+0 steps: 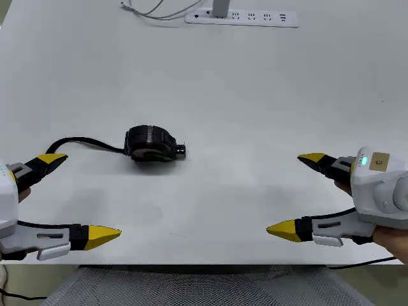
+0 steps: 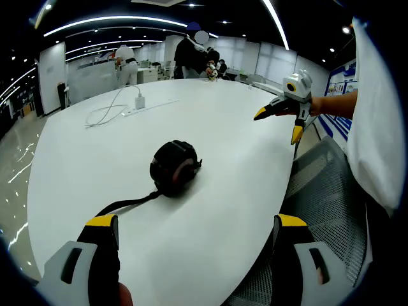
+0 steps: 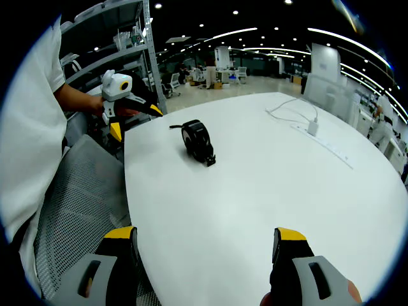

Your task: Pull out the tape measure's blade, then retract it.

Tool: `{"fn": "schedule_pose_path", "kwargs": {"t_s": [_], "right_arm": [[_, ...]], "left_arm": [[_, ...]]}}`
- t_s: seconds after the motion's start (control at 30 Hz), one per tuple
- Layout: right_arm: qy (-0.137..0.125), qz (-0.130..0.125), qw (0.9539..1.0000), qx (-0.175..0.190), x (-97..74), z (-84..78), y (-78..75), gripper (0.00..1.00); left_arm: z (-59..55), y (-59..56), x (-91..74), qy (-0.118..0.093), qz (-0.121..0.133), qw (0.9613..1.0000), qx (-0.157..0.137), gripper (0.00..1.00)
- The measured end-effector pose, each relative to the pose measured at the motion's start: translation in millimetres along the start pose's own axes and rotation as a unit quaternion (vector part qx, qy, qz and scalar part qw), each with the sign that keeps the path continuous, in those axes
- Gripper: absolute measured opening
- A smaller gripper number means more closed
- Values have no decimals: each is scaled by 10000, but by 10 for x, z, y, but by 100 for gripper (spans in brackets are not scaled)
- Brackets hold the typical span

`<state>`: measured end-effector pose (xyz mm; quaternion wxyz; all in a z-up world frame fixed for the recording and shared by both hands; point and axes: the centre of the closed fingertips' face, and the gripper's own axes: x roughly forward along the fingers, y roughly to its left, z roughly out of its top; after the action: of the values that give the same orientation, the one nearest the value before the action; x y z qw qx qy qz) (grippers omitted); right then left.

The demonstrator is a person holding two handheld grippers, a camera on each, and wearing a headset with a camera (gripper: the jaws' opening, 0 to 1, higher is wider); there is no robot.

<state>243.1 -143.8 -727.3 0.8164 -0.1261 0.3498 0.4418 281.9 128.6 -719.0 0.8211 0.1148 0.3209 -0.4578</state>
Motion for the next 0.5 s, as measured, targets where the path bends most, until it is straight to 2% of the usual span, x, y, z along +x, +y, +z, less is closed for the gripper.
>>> {"fn": "schedule_pose_path", "kwargs": {"t_s": [0.5], "right_arm": [[-55,-81,9999,-54,7,29,-23,89]], "left_arm": [[22,14,25,7,-10,10000,36,99]]}}
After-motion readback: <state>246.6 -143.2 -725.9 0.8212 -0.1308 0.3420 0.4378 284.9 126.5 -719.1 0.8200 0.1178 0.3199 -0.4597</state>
